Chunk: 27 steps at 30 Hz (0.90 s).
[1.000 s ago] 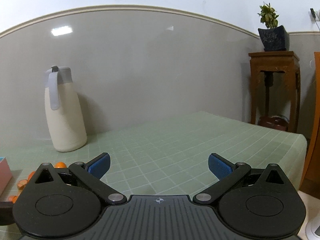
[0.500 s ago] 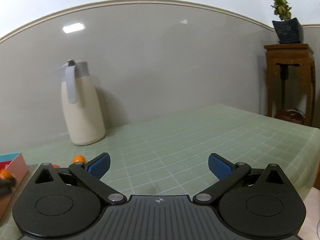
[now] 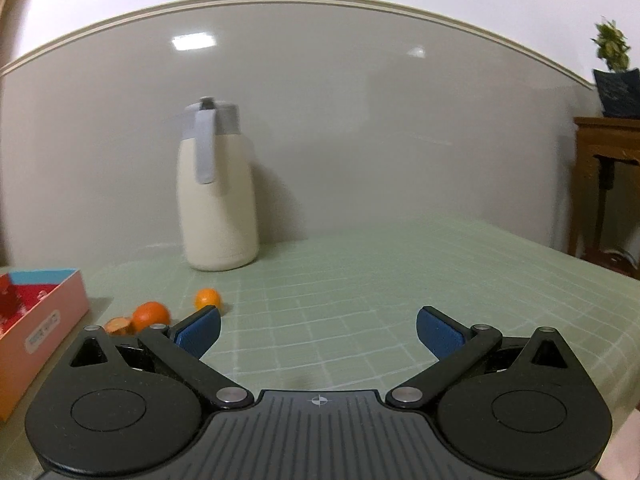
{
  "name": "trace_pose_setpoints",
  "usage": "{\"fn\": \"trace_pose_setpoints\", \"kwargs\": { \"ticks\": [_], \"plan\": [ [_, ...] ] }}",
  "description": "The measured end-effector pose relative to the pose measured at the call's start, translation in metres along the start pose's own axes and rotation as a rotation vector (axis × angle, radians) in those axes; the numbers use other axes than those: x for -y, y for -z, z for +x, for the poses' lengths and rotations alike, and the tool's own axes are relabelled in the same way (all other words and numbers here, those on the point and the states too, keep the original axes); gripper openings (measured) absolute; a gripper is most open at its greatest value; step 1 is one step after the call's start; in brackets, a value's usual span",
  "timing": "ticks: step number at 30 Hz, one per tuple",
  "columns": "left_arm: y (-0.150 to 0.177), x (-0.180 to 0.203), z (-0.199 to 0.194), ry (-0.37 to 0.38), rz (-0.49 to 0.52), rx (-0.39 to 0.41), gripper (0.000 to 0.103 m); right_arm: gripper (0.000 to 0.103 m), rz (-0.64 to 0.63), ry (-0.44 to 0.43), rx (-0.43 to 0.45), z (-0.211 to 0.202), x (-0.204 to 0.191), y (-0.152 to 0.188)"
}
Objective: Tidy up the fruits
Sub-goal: 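Lower the orange with the left tool into the box and open, then close the right tool on the pink-orange carrot piece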
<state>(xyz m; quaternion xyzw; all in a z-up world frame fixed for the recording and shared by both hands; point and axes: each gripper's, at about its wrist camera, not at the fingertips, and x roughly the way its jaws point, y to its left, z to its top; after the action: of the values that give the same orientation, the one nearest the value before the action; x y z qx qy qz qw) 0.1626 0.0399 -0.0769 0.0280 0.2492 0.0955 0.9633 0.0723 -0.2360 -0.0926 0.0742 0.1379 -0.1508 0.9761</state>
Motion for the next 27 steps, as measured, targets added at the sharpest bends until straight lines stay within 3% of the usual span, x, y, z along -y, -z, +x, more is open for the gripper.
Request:
{"fn": "trace_pose_setpoints", "kwargs": {
  "ticks": [4,5,8,10,12,17,25,26,27],
  "plan": [
    [0.003,-0.006,0.002,-0.021,-0.013,-0.005,0.024,0.103,-0.035,-0.057,-0.004,0.001,-0.014,0.003],
    [0.002,-0.007,-0.001,-0.025,-0.015,-0.005,0.030,0.103,-0.044,-0.075,-0.006,0.002,-0.018,0.004],
    [0.004,-0.014,-0.003,-0.020,-0.030,0.002,0.035,0.103,-0.066,-0.133,-0.024,0.005,-0.028,0.006],
    [0.004,-0.016,-0.005,-0.030,-0.038,0.011,0.049,0.103,-0.077,-0.170,-0.045,0.007,-0.037,0.008],
    [0.003,-0.020,-0.009,-0.040,-0.058,0.029,0.079,0.103,-0.082,-0.198,-0.071,0.010,-0.044,0.010],
    [0.000,-0.031,-0.024,-0.068,-0.071,0.094,0.094,0.103,-0.046,-0.252,-0.144,0.020,-0.055,0.012],
    [0.003,-0.055,-0.027,-0.135,-0.097,0.102,0.094,0.102,-0.022,-0.262,-0.196,0.029,-0.073,0.015],
    [0.003,-0.059,-0.027,-0.142,-0.105,0.098,0.094,0.093,-0.027,-0.261,-0.194,0.029,-0.075,0.015],
    [0.003,-0.063,-0.026,-0.148,-0.114,0.094,0.094,0.074,-0.034,-0.257,-0.196,0.030,-0.078,0.016]
  ]
}}
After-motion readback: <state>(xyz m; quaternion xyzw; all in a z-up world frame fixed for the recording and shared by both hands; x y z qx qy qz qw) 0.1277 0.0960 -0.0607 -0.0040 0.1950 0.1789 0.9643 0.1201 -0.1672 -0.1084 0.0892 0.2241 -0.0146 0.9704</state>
